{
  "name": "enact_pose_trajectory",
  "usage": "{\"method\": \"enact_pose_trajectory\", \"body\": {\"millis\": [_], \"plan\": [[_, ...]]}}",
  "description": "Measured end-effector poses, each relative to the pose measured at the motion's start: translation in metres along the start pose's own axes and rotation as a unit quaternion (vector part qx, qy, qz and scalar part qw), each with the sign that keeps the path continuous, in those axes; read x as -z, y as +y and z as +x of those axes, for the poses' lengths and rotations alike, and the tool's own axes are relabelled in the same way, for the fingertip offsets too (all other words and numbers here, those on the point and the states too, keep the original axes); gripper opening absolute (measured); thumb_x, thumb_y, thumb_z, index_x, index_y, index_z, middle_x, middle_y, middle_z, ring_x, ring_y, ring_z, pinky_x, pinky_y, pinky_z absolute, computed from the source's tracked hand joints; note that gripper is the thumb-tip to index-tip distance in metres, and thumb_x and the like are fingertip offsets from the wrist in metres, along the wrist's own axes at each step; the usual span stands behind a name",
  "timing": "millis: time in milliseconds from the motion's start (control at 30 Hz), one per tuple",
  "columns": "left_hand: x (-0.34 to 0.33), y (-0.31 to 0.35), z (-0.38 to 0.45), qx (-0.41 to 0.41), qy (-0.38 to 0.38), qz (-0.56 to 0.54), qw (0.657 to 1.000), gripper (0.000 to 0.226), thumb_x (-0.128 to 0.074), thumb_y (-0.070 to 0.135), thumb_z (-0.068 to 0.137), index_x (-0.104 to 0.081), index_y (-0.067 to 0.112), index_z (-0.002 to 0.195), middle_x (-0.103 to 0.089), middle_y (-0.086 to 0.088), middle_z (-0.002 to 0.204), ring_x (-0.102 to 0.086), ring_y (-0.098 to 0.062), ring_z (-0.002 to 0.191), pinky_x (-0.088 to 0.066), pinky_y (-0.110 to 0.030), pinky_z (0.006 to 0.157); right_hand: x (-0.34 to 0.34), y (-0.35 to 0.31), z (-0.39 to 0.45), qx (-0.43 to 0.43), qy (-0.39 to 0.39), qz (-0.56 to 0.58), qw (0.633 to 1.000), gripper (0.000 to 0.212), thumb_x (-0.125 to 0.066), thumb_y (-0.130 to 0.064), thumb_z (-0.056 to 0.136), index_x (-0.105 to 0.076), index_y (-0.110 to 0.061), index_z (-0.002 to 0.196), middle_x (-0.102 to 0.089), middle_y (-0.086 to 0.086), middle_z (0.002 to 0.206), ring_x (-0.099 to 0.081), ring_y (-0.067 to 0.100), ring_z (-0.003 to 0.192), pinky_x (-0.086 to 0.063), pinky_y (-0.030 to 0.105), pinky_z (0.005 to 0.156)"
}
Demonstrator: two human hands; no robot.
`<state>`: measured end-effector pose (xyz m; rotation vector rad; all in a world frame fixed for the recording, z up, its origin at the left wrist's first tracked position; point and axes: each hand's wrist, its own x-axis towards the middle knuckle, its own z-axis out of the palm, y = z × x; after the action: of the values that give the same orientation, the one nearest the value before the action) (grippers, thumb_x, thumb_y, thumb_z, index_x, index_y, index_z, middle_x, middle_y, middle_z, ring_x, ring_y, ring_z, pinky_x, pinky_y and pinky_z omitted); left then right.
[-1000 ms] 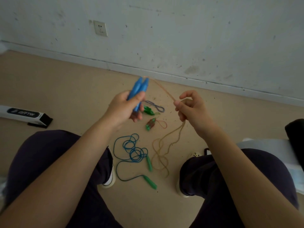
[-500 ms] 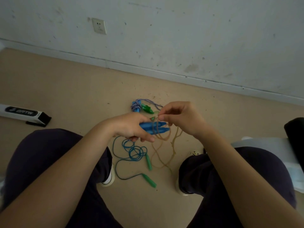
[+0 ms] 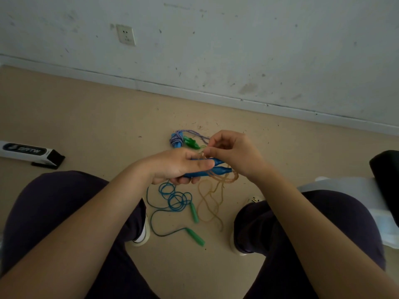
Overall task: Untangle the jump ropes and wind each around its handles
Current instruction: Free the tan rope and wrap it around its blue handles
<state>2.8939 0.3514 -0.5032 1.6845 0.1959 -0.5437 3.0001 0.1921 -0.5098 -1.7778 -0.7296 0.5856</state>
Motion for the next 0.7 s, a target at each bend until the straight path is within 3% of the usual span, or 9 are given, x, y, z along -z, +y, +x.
{"method": "enact_pose_trajectory", "body": {"millis": [133, 267, 400, 567, 700], "plan": [[0.001, -0.002, 0.006, 0.022, 0.086, 0.002, 0.996, 0.032, -0.063, 0.050, 0.088, -0.067, 0.020, 0.098, -0.056, 0.001, 0.063, -0.036, -0.008, 0.044, -0.023, -0.018, 0.041, 0.001, 0.000, 0.001, -0.013, -0.004, 0.014, 1.000, 0.005, -0.069, -0.014, 0.090, -0.067, -0.016, 0.086, -0.070, 0.005, 0.080, -0.062, 0.013, 0.069, -0.050, 0.028, 0.066], [0.006, -0.002, 0.005, 0.000, 0.089, -0.037, 0.995, 0.032, -0.053, 0.039, 0.100, -0.060, 0.009, 0.111, -0.055, -0.002, 0.064, -0.033, -0.008, 0.042, -0.020, -0.017, 0.038, 0.006, -0.003, 0.000, -0.017, -0.034, 0.038, 0.999, 0.006, -0.066, -0.017, 0.092, -0.065, -0.012, 0.096, -0.066, 0.009, 0.086, -0.060, 0.019, 0.073, -0.048, 0.028, 0.062], [0.008, 0.001, 0.002, -0.024, 0.048, -0.084, 0.995, 0.027, -0.049, 0.039, 0.101, -0.053, 0.013, 0.108, -0.053, -0.003, 0.068, -0.032, -0.009, 0.045, -0.018, -0.017, 0.038, 0.008, -0.005, -0.002, -0.028, -0.071, 0.070, 0.995, 0.010, -0.064, -0.021, 0.093, -0.062, -0.013, 0.099, -0.062, 0.009, 0.078, -0.057, 0.019, 0.064, -0.046, 0.036, 0.062], [0.003, 0.002, 0.000, -0.045, 0.013, -0.153, 0.987, 0.035, -0.052, 0.045, 0.091, -0.051, 0.015, 0.109, -0.052, -0.007, 0.069, -0.031, -0.007, 0.034, -0.024, -0.014, 0.034, 0.001, -0.005, -0.004, -0.023, -0.084, 0.115, 0.989, 0.013, -0.055, -0.023, 0.099, -0.056, -0.010, 0.097, -0.050, 0.005, 0.064, -0.041, 0.016, 0.049, -0.032, 0.027, 0.045], [0.002, 0.002, 0.002, -0.041, 0.040, -0.133, 0.989, 0.038, -0.059, 0.046, 0.085, -0.054, 0.013, 0.104, -0.055, -0.006, 0.067, -0.033, -0.009, 0.037, -0.026, -0.016, 0.035, -0.003, -0.004, -0.002, -0.034, -0.065, 0.101, 0.992, 0.016, -0.052, -0.023, 0.100, -0.051, -0.008, 0.094, -0.043, 0.005, 0.059, -0.033, 0.011, 0.045, -0.027, 0.022, 0.041]]}}
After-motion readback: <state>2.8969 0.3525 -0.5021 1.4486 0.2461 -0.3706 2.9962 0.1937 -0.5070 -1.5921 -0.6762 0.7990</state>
